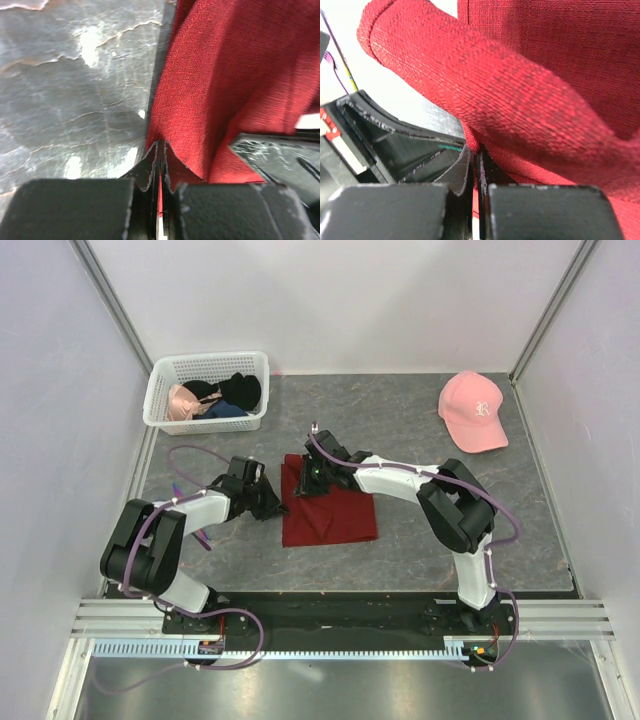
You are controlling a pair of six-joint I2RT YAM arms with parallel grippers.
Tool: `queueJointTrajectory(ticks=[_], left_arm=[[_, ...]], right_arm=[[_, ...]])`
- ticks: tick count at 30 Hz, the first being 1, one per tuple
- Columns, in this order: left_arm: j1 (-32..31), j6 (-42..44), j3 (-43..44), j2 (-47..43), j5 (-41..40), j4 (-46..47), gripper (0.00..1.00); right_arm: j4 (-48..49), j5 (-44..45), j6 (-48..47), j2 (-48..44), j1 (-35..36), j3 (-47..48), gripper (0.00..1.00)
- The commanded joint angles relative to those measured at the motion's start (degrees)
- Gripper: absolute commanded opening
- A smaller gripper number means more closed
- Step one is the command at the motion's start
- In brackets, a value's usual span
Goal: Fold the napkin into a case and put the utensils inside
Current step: Fold the rectangle-folded napkin at the center of the board.
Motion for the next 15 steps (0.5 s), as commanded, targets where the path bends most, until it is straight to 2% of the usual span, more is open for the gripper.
queueJointTrajectory(ticks=[1, 15], left_arm=[[-0.09, -0.59, -3.02, 1.31, -1.38, 1.30, 0.02], [-0.09, -0.15, -5.40, -5.54, -3.67, -1.24, 0.02]], right_arm=[[2.37, -1.04, 3.00, 2.04, 0.43, 3.66, 0.00], [2.37, -1.48, 4.76, 6.00, 0.34, 5.68, 0.00]])
